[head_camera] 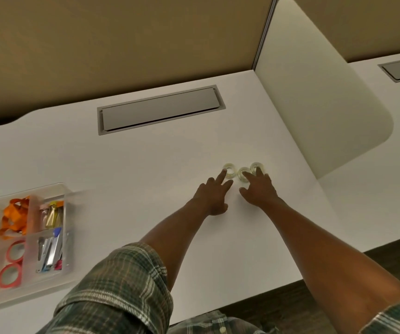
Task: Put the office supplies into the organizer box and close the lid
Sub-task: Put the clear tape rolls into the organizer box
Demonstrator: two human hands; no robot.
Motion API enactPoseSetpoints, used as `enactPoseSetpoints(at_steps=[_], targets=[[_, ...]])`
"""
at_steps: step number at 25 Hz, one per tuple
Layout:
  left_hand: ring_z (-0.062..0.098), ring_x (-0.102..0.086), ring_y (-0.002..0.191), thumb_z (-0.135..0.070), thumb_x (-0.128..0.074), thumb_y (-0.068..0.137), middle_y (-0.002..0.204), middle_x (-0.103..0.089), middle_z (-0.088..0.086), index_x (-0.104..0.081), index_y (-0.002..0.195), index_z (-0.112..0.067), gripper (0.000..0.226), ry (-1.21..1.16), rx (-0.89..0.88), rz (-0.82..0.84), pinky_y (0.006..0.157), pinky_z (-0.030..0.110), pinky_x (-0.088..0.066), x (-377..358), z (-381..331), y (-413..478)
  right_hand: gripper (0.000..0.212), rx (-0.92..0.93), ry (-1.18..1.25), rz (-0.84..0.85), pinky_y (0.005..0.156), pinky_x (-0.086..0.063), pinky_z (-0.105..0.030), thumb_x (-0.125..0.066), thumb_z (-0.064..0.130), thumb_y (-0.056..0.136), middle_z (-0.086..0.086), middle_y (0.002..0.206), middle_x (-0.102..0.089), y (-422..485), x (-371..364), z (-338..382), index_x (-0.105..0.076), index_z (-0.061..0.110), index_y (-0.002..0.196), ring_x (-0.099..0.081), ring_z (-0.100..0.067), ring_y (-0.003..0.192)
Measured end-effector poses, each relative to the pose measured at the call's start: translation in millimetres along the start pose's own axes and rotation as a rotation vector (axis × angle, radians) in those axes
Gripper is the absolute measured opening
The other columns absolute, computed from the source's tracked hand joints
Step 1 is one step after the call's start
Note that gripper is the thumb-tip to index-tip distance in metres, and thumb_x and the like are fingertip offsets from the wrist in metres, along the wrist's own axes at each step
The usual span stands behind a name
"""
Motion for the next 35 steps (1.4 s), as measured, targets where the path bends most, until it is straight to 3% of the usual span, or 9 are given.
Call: enactPoseSetpoints(at_steps=[5, 10, 17, 20, 23, 26, 31, 35], targets=[[0.034, -0.030, 0.135, -0.037, -0.061, 0.087, 0.164, 0.003, 0.004, -0.036, 0.143, -0.018, 0.064, 0.054, 0.026, 0.059, 0.100, 0.046, -0.040, -4.6, -2.0, 15.9, 0.059, -0.018, 0.017, -0.007, 0.109, -0.038, -0.045, -0.063, 0.040, 0.090, -0.006, 0.165, -0.016, 1.7, -1.6, -3.8, -0.046, 0.029, 0.145, -0.032, -0.036, 0.142], [0.032, -0.039, 0.124, -0.030, -0.058, 0.087, 0.153, -0.027, 0.010, -0.050, 0.126, -0.014, 0.043, 0.112, 0.011, -0.055, 0.090, 0.040, -0.040, 5.4, 5.1, 7.9, 0.044, 0.058, 0.018, -0.069, 0.101, -0.043, -0.042, -0.062, 0.029, 0.091, -0.010, 0.153, -0.036, -14.8, -4.9, 20.4, -0.058, 0.024, 0.135, -0.043, -0.036, 0.130], [0.033, -0.046, 0.115, -0.027, -0.056, 0.088, 0.140, -0.040, 0.013, -0.052, 0.121, -0.009, 0.038, 0.103, 0.093, -0.159, 0.080, 0.039, -0.043, -3.1, 86.4, -63.0, 0.035, 0.192, -0.079, -0.087, 0.088, -0.048, -0.039, -0.064, 0.031, 0.090, -0.007, 0.138, -0.045, -44.9, -41.9, 116.1, -0.061, 0.021, 0.123, -0.047, -0.032, 0.117], [0.031, -0.050, 0.104, -0.016, -0.053, 0.086, 0.124, -0.047, 0.011, -0.050, 0.116, -0.010, 0.030, 0.028, 0.170, -0.218, 0.071, 0.037, -0.041, -11.9, 134.4, -111.3, 0.033, 0.289, -0.135, -0.047, 0.087, -0.050, -0.039, -0.063, 0.034, 0.090, -0.007, 0.138, -0.044, -61.0, -70.6, 175.0, -0.061, 0.020, 0.121, -0.046, -0.030, 0.116], [0.029, -0.051, 0.094, -0.006, -0.052, 0.084, 0.109, -0.047, 0.009, -0.047, 0.108, -0.010, 0.025, -0.166, 0.297, -0.291, 0.065, 0.036, -0.042, -23.7, 180.7, -157.4, 0.031, 0.366, -0.187, -0.019, 0.087, -0.051, -0.040, -0.060, 0.032, 0.092, -0.006, 0.139, -0.043, -78.8, -97.3, 224.7, -0.060, 0.019, 0.120, -0.046, -0.030, 0.116], [0.027, -0.051, 0.091, -0.012, -0.057, 0.086, 0.110, -0.045, 0.010, -0.048, 0.109, -0.006, 0.025, -0.323, 0.451, -0.379, 0.067, 0.032, -0.040, -34.2, 220.4, -197.2, 0.029, 0.401, -0.220, 0.007, 0.087, -0.051, -0.039, -0.058, 0.030, 0.093, -0.005, 0.139, -0.042, -93.2, -118.6, 260.7, -0.060, 0.019, 0.120, -0.045, -0.029, 0.116], [0.026, -0.054, 0.089, -0.014, -0.055, 0.092, 0.116, -0.046, 0.014, -0.055, 0.106, -0.005, 0.017, -0.330, 0.527, -0.420, 0.073, 0.034, -0.051, -43.3, 251.7, -228.1, 0.026, 0.398, -0.185, 0.044, 0.085, -0.050, -0.038, -0.059, 0.027, 0.089, -0.003, 0.148, -0.035, -105.0, -133.3, 290.5, -0.061, 0.018, 0.113, -0.047, -0.031, 0.115], [0.026, -0.054, 0.095, -0.025, -0.064, 0.089, 0.119, -0.044, 0.013, -0.058, 0.110, -0.005, 0.029, -0.301, 0.544, -0.396, 0.077, 0.034, -0.053, -45.7, 265.1, -238.0, 0.022, 0.373, -0.054, -0.043, 0.084, -0.052, -0.041, -0.061, 0.027, 0.084, -0.002, 0.147, -0.035, -113.7, -124.0, 298.8, -0.060, 0.014, 0.101, -0.054, -0.031, 0.106]])
Point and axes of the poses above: each hand's wrist, its own y-axis towards the middle knuckle, its own x-axis out of the back of the hand, z = x × y, the point moved 10 cm from there along y, towards the middle knuckle
